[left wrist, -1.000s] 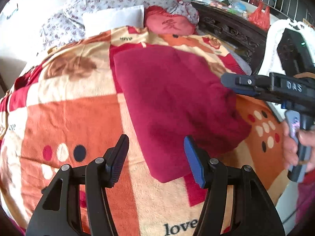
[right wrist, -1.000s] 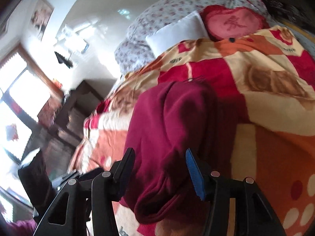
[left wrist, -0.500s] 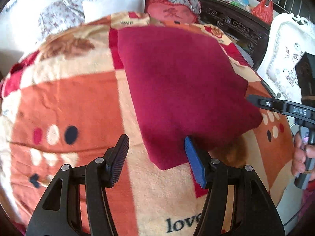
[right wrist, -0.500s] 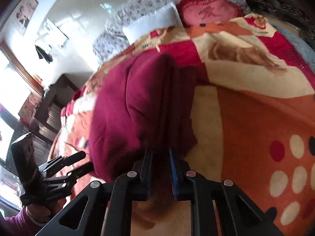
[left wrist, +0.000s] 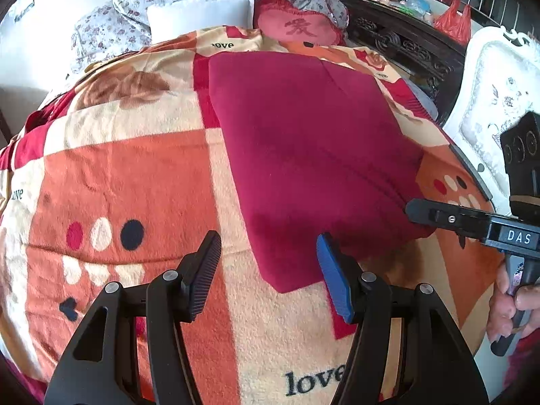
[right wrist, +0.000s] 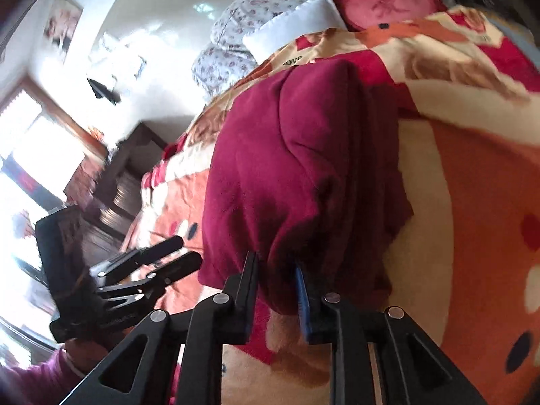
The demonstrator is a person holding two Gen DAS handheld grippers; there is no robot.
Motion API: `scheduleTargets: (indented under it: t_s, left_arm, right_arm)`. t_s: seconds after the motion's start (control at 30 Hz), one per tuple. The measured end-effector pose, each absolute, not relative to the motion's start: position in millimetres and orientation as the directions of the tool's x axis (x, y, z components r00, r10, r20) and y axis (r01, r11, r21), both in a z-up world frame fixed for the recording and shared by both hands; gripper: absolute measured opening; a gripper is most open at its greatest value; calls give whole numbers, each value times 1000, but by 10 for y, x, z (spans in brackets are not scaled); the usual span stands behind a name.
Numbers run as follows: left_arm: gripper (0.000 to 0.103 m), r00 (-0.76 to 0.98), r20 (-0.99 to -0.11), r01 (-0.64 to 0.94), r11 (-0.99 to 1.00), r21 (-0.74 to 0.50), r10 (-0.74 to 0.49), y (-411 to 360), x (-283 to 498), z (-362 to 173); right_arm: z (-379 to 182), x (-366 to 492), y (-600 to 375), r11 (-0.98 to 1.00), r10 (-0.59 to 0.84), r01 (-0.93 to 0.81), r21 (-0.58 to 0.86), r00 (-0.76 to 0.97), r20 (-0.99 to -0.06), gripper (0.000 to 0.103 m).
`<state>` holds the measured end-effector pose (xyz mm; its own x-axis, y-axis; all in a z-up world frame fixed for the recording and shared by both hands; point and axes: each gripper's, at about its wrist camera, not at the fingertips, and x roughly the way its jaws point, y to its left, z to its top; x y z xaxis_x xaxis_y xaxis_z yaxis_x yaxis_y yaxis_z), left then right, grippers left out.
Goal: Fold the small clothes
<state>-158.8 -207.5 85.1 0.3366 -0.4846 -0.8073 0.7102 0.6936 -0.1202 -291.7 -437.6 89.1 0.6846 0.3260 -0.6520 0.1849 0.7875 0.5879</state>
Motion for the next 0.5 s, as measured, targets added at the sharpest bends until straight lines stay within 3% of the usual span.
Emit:
scheduleTargets:
  t_s: [0.07, 0.23, 0.5]
  left_arm:
    - [60, 336, -807, 710, 694, -122, -486, -2053, -1599, 840]
    - [60, 337, -813, 702, 702, -119, -475, -2052, -1587, 808]
    - [60, 377, -783, 692, 712, -117, -495, -2105, -1535, 971]
  right_arm:
    - [850, -3036, -4369, 810, 281, 218, 544, 670, -687, 7]
    - [612, -3129, -4406, 787, 282, 273, 553, 638, -717, 6]
    - [1029, -3118, -4368, 838, 249, 221, 499, 658, -711, 8]
